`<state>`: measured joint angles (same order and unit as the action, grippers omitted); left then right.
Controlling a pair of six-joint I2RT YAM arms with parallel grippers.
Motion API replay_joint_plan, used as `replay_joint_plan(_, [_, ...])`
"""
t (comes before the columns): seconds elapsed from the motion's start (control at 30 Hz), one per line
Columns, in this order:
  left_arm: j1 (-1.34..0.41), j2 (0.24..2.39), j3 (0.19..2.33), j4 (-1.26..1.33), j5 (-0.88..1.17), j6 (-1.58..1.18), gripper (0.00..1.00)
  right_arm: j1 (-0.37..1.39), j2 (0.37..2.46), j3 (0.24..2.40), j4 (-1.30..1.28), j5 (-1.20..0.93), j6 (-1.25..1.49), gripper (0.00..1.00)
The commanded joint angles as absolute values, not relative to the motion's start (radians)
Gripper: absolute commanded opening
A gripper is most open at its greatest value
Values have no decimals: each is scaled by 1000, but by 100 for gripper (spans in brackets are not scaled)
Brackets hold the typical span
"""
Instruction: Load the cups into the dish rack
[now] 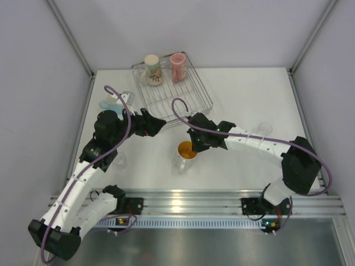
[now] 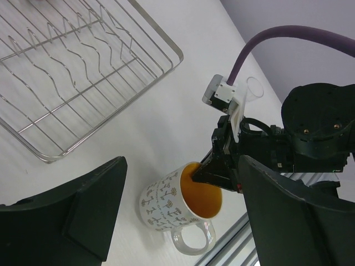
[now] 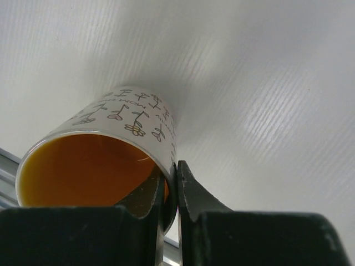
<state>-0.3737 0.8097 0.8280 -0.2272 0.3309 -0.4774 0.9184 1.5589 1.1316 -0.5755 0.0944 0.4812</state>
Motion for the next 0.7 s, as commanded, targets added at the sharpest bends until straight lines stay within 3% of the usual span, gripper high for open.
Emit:
replay_joint_plan(0.0, [-370, 798, 833, -158, 393, -483, 87, 931, 1476, 1128, -517, 158, 502, 0])
replay_joint_plan(0.27, [-370, 827, 883, -160, 511, -538, 85, 930, 1240, 1066, -433, 314, 522, 0])
replay_joint_plan(0.5, [-371, 899, 893, 33, 771, -751, 85, 916, 892, 913, -79, 523, 421, 0])
replay_joint_plan(0.67, [-373, 945, 899, 112, 790, -845, 85, 911, 763, 849, 162, 577, 319, 0])
